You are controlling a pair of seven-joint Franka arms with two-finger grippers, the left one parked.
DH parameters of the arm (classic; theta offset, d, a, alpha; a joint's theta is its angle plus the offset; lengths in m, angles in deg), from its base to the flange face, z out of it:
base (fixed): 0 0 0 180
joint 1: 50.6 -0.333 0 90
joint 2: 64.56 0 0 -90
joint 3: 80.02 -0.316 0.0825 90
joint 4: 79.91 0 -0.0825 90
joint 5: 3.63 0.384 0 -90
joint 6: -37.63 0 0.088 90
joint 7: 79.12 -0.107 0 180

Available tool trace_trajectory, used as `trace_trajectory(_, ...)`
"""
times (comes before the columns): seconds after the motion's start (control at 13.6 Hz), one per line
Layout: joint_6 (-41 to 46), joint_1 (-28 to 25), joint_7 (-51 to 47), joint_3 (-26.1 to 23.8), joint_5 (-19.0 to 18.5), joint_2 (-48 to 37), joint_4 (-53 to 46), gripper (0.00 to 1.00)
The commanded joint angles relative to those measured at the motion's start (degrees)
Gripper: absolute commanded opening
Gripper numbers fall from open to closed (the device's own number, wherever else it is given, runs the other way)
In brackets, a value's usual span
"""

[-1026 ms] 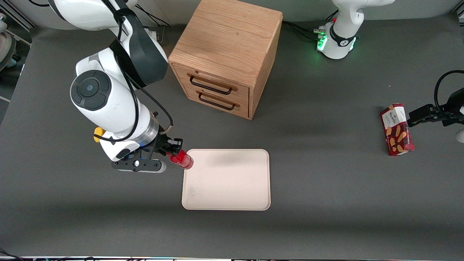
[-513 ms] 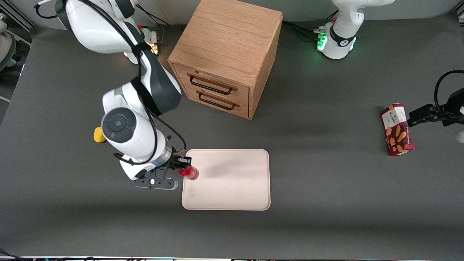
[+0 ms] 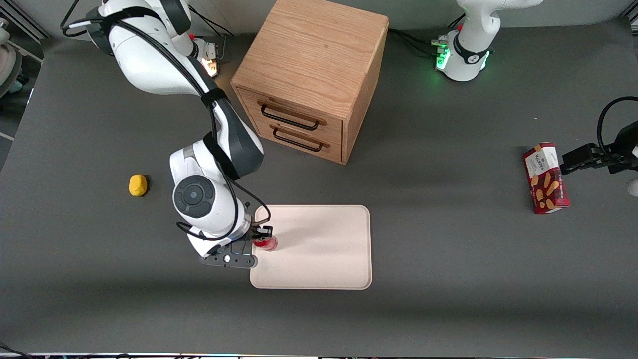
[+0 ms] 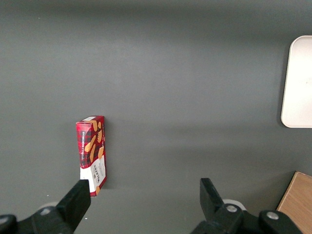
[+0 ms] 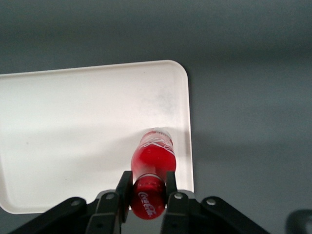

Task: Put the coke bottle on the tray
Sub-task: 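Lower the held bottle onto the white tray's edge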

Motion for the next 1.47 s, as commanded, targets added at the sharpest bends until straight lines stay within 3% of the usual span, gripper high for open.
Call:
trace_trajectory(0.0,-0.9,-0.1,-1.3,-0.2,-1.0,-0.1,0.1,0.00)
trace_trajectory(0.37,-0.8,-0.1,-1.6,-0.2,-0.9,0.3,0.3,0.04)
trace_trajectory(0.51,-0.8,-0.1,-1.6,-0.2,-0.8,0.3,0.6,0.49)
trace_trajectory(0.59,-0.8,-0.1,-1.6,-0.2,-0.9,0.3,0.6,0.82)
trace_trajectory(0.66,-0.8,-0.1,-1.6,-0.2,-0.8,0.3,0.6,1.00)
trace_trajectory(1.17,-0.2,-0.2,-4.5,-0.1,-0.9,-0.9,0.6,1.00)
trace_trajectory(1.39,5.6,-0.8,-4.6,-0.1,-0.9,-5.1,0.6,1.00)
